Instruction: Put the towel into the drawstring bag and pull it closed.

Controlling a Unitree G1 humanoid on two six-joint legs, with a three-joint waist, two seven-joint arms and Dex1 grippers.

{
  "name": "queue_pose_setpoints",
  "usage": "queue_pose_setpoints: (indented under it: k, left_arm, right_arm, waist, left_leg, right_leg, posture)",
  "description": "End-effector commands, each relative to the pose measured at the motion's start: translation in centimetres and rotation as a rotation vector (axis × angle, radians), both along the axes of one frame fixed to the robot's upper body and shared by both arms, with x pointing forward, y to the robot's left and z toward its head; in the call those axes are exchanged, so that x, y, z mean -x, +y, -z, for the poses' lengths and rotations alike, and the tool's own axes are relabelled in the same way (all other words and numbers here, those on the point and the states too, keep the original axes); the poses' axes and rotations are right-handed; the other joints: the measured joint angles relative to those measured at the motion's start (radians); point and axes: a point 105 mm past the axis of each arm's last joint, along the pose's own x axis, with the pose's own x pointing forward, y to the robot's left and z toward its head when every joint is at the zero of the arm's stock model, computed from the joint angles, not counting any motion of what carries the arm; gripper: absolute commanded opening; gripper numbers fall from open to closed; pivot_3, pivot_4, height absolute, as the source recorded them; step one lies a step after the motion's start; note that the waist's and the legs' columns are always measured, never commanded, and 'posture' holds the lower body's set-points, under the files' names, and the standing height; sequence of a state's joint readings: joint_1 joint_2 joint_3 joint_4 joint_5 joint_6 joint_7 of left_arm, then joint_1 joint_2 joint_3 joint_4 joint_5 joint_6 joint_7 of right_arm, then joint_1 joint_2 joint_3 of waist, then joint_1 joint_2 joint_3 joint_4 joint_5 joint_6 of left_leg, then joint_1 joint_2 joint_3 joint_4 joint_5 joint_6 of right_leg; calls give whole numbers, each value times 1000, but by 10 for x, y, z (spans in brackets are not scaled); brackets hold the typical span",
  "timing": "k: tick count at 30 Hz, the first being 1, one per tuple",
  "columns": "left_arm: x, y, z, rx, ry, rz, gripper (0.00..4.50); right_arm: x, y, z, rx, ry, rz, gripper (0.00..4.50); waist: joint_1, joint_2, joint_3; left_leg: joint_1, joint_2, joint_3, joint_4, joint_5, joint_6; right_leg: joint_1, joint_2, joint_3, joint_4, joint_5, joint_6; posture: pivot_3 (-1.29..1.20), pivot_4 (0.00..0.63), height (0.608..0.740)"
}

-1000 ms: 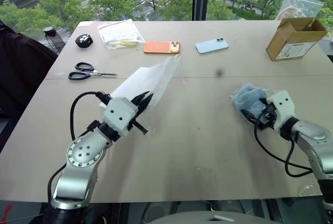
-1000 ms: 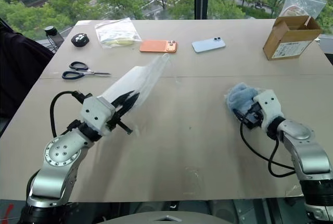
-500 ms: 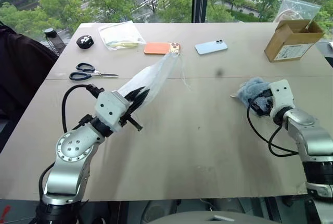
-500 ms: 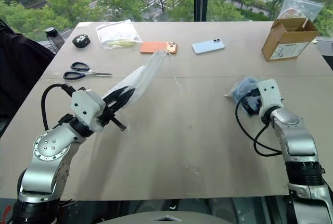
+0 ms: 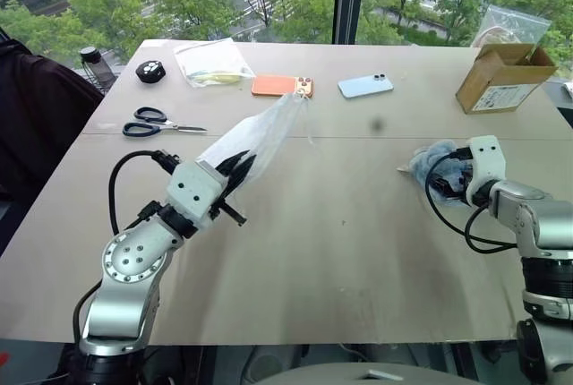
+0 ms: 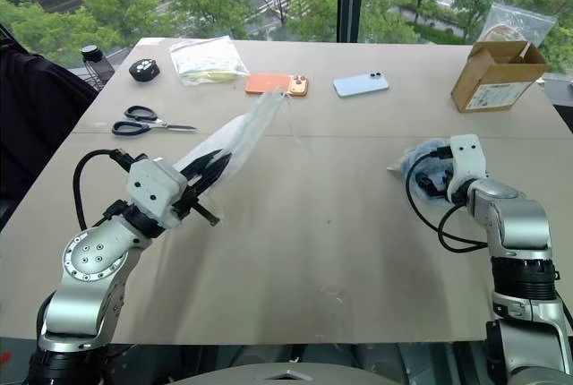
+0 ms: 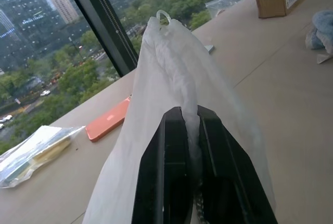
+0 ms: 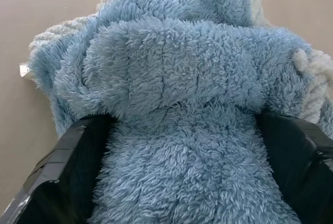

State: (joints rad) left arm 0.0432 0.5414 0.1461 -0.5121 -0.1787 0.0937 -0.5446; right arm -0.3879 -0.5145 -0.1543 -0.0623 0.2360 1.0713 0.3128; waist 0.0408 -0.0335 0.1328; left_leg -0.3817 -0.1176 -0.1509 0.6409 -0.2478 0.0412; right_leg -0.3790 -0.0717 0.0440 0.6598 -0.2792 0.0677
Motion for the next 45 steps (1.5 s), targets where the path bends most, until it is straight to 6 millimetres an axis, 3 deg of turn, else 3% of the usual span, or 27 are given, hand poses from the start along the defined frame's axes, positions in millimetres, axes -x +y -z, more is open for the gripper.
queue_pose_setpoints:
  k: [1,4,7,16,17,19,21,24,28,32,34,36,40,42,45]
  left_arm:
    - [3,-1,-13,2,-61,1,61]
    - [4,-1,-13,2,-60,-2,61]
    - [5,-3,-11,1,-50,7,0]
    - [3,-2,-8,19,-40,2,0]
    - [3,-2,-8,21,-41,2,0]
    - [2,-3,-8,25,-39,5,0]
    - [1,-5,-7,26,-34,16,0]
    - [-1,-6,-6,26,-25,25,0]
    - [-6,-10,-1,-3,-10,43,0]
    - [-10,-17,5,-25,6,73,0]
    - [-12,-21,5,-22,9,86,0]
    - [-13,-23,6,-22,8,91,0]
    - [-15,-28,4,-11,0,99,0]
    - [-15,-30,3,-6,-9,103,0]
    - [-18,-30,-4,21,-35,90,0]
  right_arm:
    - [28,-11,58,14,267,51,4500]
    - [28,-11,57,10,271,47,4500]
    - [27,-10,54,3,254,37,3847]
    - [27,-6,52,-15,245,27,319]
    - [26,-5,51,-20,240,24,85]
    - [22,0,44,-42,204,3,53]
    - [12,15,27,-84,97,-73,53]
    - [3,56,-20,-189,-118,-300,51]
    - [11,105,-89,-283,-368,-581,51]
    - [19,142,-151,-403,-563,-701,51]
    - [24,159,-172,-404,-639,-747,51]
    - [28,169,-180,-410,-664,-774,51]
    - [45,198,-168,-273,-638,-921,51]
    - [42,196,-134,-80,-538,-947,51]
    - [47,172,-75,305,-366,-1071,51]
  waist:
    - [0,0,-1]
    - [0,-1,-2]
    - [0,-1,-3]
    - [1,-1,-3]
    - [1,-1,-3]
    - [1,-1,-3]
    - [0,-1,-3]
    - [-7,2,0]
    - [-42,20,14]
    - [-59,24,16]
    - [-57,24,16]
    - [-53,23,16]
    - [-50,23,17]
    - [-50,23,17]
    - [-39,22,17]
  left_leg:
    - [0,0,0,0,0,0]
    - [0,0,-1,0,0,0]
    - [0,0,-1,0,0,0]
    - [0,0,-2,0,-1,-1]
    - [0,0,-2,0,-1,-1]
    - [0,0,-2,0,-1,-1]
    - [0,0,-2,0,-1,-1]
    - [-1,0,-2,-1,-1,-1]
    - [-2,1,2,-4,1,2]
    - [-17,1,3,-5,5,-5]
    - [-18,1,2,-5,5,-5]
    - [-18,1,2,-6,5,-6]
    - [-20,0,3,-6,5,-5]
    - [-20,0,4,-5,5,-5]
    - [-19,-1,3,-5,5,-5]
  right_leg:
    - [0,0,0,0,0,0]
    - [0,0,0,0,0,0]
    - [0,0,-1,-1,0,0]
    - [1,0,-1,-1,0,0]
    - [1,0,-1,-1,0,0]
    - [1,0,-1,-2,0,0]
    - [1,0,-1,-2,0,0]
    - [1,0,-1,-2,0,0]
    - [-5,1,0,0,0,0]
    - [-23,0,0,5,0,0]
    - [-24,0,-1,4,0,0]
    - [-24,0,-1,2,0,0]
    - [-25,-2,-1,1,0,0]
    - [-25,-2,-1,1,0,0]
    - [-24,-2,-2,2,0,0]
  posture:
    - [0,150,734]
    - [0,150,734]
    - [0,150,734]
    - [0,150,734]
    - [0,150,734]
    - [0,150,734]
    - [0,150,734]
    - [0,150,734]
    - [0,150,734]
    - [0,150,734]
    - [0,150,734]
    - [0,150,734]
    - [0,150,734]
    - [0,150,734]
    - [0,150,734]
